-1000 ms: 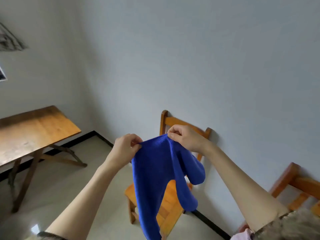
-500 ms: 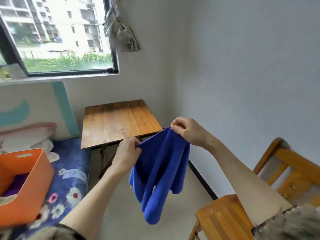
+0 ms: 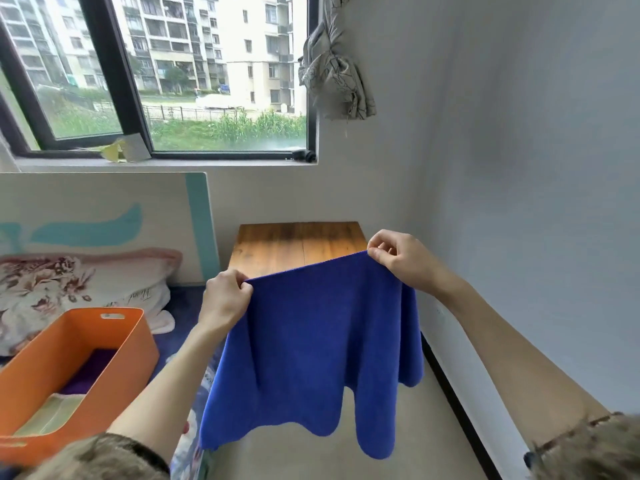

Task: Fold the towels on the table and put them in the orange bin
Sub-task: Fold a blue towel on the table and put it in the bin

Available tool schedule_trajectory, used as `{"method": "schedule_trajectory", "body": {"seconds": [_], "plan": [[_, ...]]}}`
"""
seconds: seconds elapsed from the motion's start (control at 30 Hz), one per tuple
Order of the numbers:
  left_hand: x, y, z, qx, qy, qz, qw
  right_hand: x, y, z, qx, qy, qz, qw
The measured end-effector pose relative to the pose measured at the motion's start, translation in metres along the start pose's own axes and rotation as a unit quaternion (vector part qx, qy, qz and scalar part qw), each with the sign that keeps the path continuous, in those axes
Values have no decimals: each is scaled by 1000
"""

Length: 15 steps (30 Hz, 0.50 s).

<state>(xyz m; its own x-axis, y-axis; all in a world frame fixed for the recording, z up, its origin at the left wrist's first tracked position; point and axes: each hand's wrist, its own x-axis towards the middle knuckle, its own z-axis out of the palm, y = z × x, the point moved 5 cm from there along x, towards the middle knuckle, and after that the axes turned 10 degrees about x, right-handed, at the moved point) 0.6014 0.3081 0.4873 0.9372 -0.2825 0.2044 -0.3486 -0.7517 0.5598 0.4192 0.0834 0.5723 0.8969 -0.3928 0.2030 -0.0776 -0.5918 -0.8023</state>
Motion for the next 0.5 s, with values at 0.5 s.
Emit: {"method": "schedule_trajectory", "body": {"seconds": [0.5], "plan": [[205, -14, 72, -97, -52, 22, 994, 215, 110, 36, -114, 5, 27, 993]]}}
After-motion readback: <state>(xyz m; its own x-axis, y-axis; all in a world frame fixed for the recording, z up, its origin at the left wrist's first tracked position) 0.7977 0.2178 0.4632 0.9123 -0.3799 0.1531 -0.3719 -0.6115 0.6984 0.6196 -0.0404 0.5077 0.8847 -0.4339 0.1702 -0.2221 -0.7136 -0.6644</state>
